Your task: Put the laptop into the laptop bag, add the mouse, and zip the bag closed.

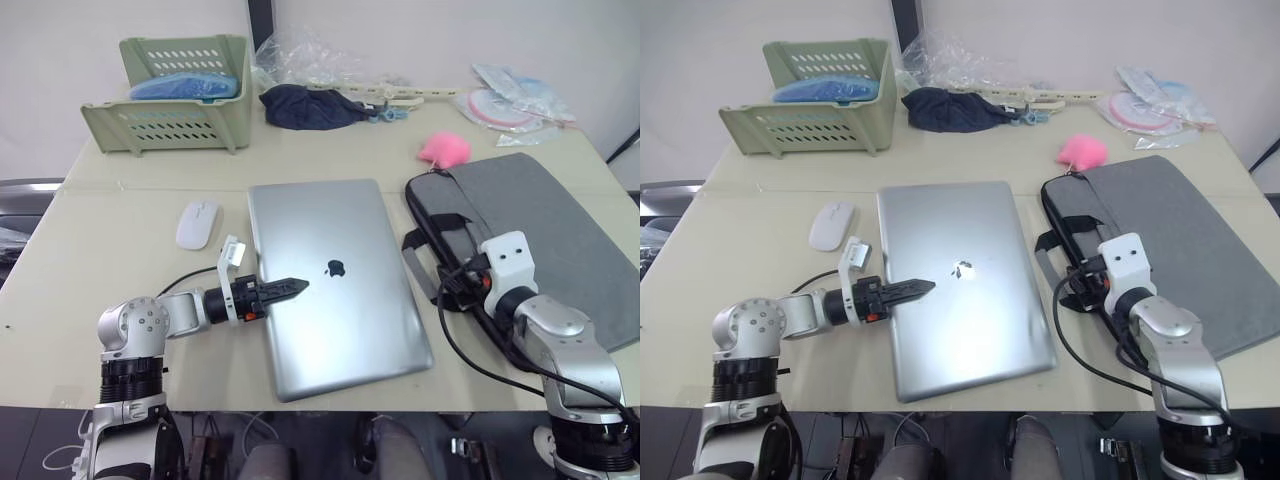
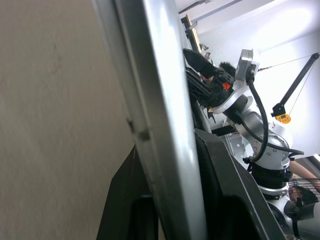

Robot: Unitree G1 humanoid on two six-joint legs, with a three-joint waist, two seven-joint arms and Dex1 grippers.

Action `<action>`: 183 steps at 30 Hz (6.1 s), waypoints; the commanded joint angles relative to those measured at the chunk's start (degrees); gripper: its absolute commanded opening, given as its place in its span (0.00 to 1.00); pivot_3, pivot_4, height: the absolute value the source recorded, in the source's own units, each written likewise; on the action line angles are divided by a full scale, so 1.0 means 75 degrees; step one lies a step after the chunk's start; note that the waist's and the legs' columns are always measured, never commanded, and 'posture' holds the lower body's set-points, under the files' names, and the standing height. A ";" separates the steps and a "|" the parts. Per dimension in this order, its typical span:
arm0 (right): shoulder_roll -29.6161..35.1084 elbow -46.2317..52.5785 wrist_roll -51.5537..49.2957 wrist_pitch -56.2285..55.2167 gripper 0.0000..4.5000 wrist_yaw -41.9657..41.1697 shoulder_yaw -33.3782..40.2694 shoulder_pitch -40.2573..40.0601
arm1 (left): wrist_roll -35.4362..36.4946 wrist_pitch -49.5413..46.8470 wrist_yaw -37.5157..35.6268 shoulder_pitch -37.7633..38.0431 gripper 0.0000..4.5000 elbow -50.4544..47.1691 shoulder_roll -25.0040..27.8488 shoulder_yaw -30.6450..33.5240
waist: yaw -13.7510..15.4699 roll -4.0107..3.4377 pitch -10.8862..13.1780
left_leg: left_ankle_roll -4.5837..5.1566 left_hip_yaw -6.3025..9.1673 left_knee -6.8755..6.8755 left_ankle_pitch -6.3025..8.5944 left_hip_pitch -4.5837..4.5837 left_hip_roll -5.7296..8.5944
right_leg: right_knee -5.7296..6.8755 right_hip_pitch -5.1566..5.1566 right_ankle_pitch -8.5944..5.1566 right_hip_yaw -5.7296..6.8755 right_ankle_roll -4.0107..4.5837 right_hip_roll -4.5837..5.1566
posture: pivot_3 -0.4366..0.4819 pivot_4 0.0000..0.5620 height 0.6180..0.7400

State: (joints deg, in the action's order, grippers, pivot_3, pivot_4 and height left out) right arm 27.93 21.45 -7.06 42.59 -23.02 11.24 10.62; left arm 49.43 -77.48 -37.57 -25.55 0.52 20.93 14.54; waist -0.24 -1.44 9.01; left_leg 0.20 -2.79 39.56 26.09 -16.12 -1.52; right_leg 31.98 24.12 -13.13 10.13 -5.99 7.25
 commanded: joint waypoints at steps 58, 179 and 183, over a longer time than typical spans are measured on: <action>0.0746 0.1702 -0.0901 0.3620 0.02 0.0372 0.0068 0.2322 | -0.0360 0.0717 0.0371 -0.0563 0.12 0.0353 -0.0119 -0.0908 | 0.0019 0.0001 -0.0001 | 0.0000 0.0007 0.0063 0.0000 0.0000 0.0002 | 0.0042 0.0001 0.0001 -0.0003 0.0000 0.0007 | 0.48 0.27 1.00; -0.2887 0.1714 -0.0895 0.6655 0.02 0.1773 0.0923 0.4119 | 0.0308 0.0810 0.3436 -0.3229 0.12 0.3965 -0.3825 0.1709 | -0.0204 -0.0001 -0.0002 | 0.0024 -0.0045 0.0066 -0.0012 0.0005 0.0066 | 0.0124 0.0073 0.0014 -0.0091 -0.0020 0.0048 | 0.48 0.27 1.00; -0.3000 0.1735 -0.0907 0.6655 0.02 0.1803 0.0856 0.4176 | -0.0050 0.1463 0.2974 -0.3608 0.12 0.4812 -0.3770 0.1456 | -0.0208 -0.0002 -0.0002 | 0.0025 -0.0047 0.0067 -0.0013 0.0005 0.0066 | 0.0125 0.0073 0.0014 -0.0092 -0.0019 0.0048 | 0.48 0.27 1.00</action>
State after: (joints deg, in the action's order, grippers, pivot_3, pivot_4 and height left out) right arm 6.15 33.04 -13.06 92.19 -10.09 18.29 40.11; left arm 48.84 -69.40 -10.59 -49.44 34.53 -6.31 26.32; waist -1.80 -1.46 8.99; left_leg 0.38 -3.14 40.06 26.00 -16.08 -1.02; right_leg 32.92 24.67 -13.03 9.43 -6.13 7.62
